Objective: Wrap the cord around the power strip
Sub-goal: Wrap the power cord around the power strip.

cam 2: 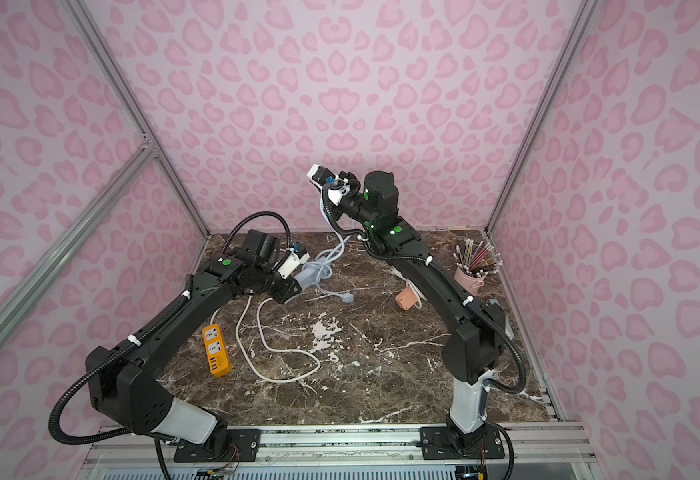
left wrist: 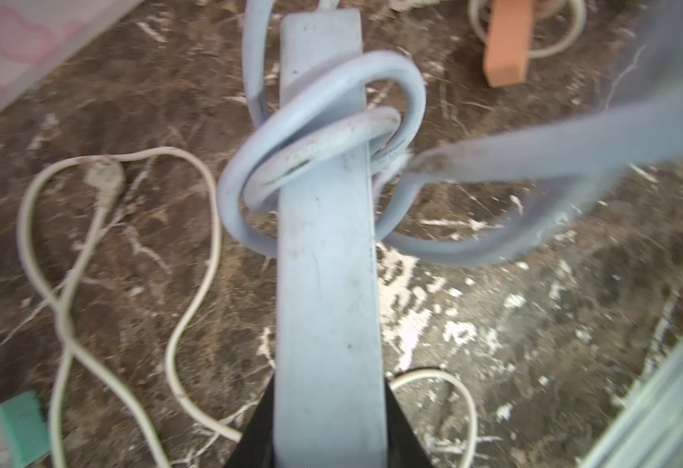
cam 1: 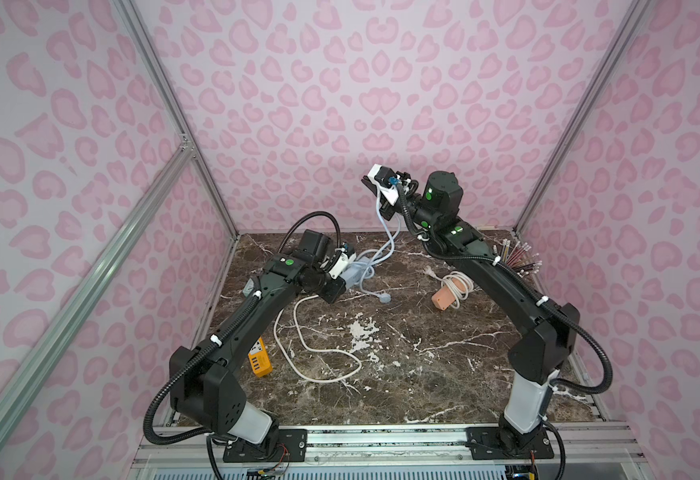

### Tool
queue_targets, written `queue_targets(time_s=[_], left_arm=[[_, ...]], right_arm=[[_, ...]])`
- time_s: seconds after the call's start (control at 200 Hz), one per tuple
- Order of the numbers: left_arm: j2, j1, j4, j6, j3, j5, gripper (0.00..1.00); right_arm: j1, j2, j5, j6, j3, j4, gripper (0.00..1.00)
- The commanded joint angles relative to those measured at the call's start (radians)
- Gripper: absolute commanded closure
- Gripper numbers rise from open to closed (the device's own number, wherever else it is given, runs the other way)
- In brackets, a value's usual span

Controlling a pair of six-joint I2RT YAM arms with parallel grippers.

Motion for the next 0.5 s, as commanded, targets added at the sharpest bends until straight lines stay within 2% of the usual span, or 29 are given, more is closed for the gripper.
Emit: queue_targets(time_s=[0.0,0.08,0.155,0.25,0.33,0.495], left_arm=[[-0.043,-0.056,-0.031,0.061,-0.003,0.216,0.97],[-0.077,-0.078,-0.045,0.076,0.004,0.264,0.97],[-0.101,-0.080,-0.050,0.068,0.012,0.242,0.97],[-0.108,-0.079,-0.048,0.037,0.034,0.092,0.97],[-0.084,-0.063,-0.057,0.006,0.059,-0.031,0.97],[-0.059,0.049,-0.028,-0.081,0.074,-0.198,0.97]], right_arm=[[-0.029,0.116,-0.086,0.055,0.142,-0.051,1.00],[-0.047,0.216,-0.095,0.053,0.255,-0.120,1.00],[-0.061,0.267,-0.086,0.051,0.295,-0.163,1.00],[-0.065,0.298,-0.073,0.049,0.366,-0.267,1.00],[-0.057,0.270,-0.034,0.056,0.352,-0.281,1.00],[-0.050,0.199,0.034,0.044,0.325,-0.274,1.00]])
